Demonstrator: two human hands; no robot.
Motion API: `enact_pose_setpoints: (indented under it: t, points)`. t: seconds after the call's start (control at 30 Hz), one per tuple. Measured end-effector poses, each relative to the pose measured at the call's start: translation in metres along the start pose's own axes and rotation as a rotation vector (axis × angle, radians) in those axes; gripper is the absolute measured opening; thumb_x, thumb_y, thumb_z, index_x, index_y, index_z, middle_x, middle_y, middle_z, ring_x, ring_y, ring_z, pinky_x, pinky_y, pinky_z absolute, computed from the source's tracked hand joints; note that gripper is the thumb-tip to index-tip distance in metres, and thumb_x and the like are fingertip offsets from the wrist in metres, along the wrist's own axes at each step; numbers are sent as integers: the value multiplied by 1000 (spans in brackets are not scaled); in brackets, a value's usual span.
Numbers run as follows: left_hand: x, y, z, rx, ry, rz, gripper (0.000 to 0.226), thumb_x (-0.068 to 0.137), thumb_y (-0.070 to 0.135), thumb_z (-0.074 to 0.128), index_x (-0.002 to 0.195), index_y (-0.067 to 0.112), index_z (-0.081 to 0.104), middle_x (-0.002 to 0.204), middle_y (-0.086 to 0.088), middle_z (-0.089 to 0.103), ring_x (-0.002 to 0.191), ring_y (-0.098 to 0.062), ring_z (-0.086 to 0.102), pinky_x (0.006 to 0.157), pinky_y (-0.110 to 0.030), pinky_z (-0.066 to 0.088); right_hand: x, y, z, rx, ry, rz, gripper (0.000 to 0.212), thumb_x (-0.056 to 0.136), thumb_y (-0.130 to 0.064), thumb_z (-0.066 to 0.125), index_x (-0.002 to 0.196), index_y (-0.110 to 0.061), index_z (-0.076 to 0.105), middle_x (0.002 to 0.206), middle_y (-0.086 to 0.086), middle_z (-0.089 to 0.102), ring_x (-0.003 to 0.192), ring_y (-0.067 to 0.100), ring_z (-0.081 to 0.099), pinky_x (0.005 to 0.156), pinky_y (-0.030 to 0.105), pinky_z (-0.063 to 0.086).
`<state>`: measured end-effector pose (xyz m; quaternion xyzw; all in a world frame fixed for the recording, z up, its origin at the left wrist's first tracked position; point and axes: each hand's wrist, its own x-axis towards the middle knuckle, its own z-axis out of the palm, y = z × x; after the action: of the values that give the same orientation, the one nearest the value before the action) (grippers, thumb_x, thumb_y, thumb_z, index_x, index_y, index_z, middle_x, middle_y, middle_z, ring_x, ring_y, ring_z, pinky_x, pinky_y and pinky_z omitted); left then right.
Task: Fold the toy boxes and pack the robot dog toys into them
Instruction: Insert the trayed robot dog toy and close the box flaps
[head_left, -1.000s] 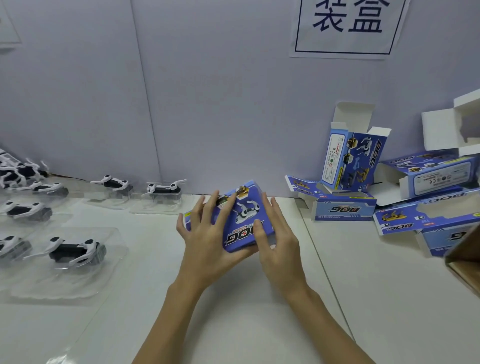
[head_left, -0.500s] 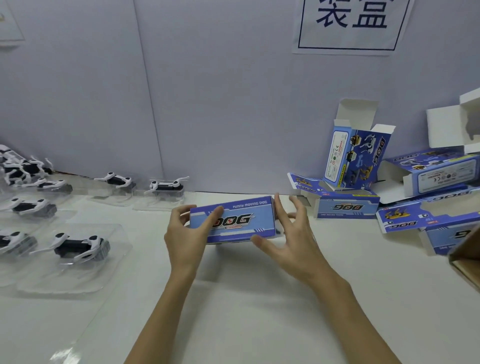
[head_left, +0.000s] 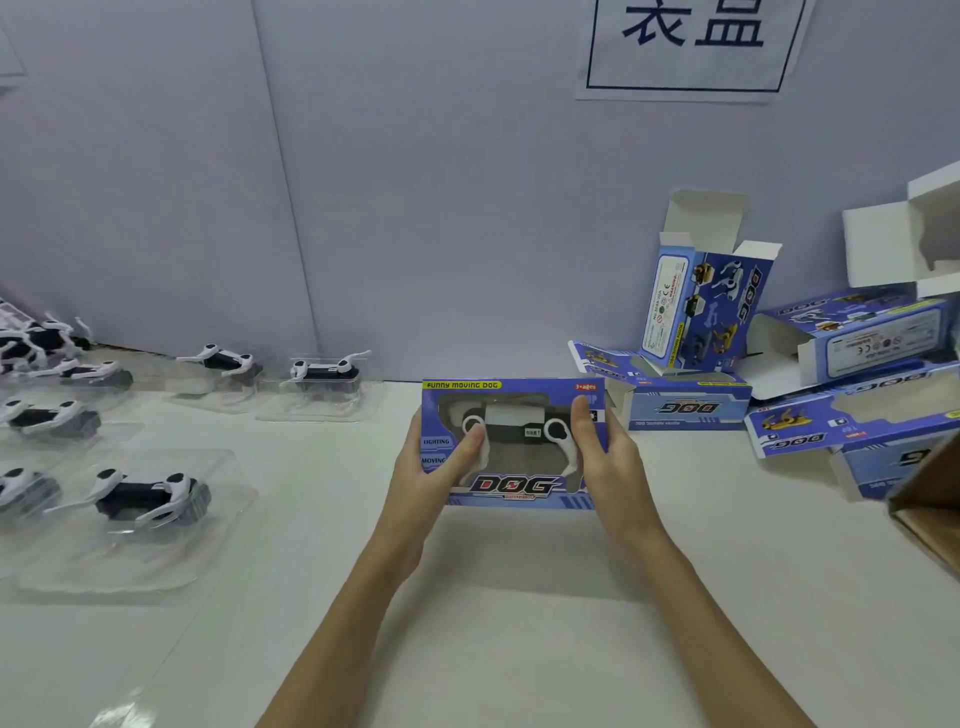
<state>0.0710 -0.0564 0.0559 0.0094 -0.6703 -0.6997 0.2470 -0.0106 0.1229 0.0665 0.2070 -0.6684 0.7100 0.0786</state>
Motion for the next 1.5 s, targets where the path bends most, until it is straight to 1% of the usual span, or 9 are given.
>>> enact_pose_setpoints:
  t: [0.23,0.47,0.63,0.7,0.77,0.9,1.13,1.33,1.5]
  points:
    - [-1,0,3,-95,51,-16,49,88,46,80,132,35,62,121,2,75,110,-19,74,79,-23,60,1,4,-3,43,-37,-17,30,102,-49,51,79,-31,57,56,-23,58,51,-4,55,49,7,40]
    - [4,3,-8,-113,63,-67,46,81,47,87,121,33,70,114,-2,78,101,-26,77,73,-26,61,5,3,-9,-3,-111,122,57,86,-61,60,132,-27,59,109,-6,76,98,11,74,81,29,61]
    - [12,-1,-11,-197,135,-165,77,74,51,85,141,28,57,112,4,79,106,-17,75,87,-33,57,6,1,-8,-18,39,257,47,86,-62,69,114,-24,69,103,8,78,91,24,77,85,45,63]
    - [14,-5,-11,-245,142,-250,90,68,58,90,144,30,50,111,7,78,106,-18,75,91,-36,55,4,2,-8,76,97,370,43,90,-57,71,110,-19,68,97,6,80,85,24,78,72,43,64]
    - [13,-8,-8,-286,58,-313,91,64,60,89,141,33,49,120,1,77,107,-25,75,87,-39,60,3,1,-7,196,31,459,43,88,-53,74,109,-15,70,95,7,80,79,24,78,64,39,62]
    - [12,-14,-1,-305,54,-245,74,76,45,86,141,29,54,119,-8,76,101,-31,76,76,-33,62,2,-2,-12,170,-149,548,66,81,-58,80,120,-8,64,107,14,77,92,30,78,75,52,64]
    - [17,-16,-13,-213,63,-199,57,80,48,83,133,35,65,114,-4,78,92,-20,76,73,-27,57,2,-19,-35,-153,-461,498,70,85,-75,63,109,-10,78,101,13,80,83,29,78,70,31,61]
    - [15,-20,-8,-185,105,-219,56,87,66,59,131,30,60,120,-2,74,100,-31,75,76,-43,61,17,-34,-62,245,4,379,53,85,-55,75,112,-9,76,100,18,79,86,31,77,74,37,64]
    - [14,-27,-13,-137,114,-149,54,94,66,52,131,26,56,130,13,71,118,-9,68,84,-44,59,25,-44,-100,696,574,88,45,89,-52,76,104,-10,72,111,15,76,91,26,78,77,30,63]
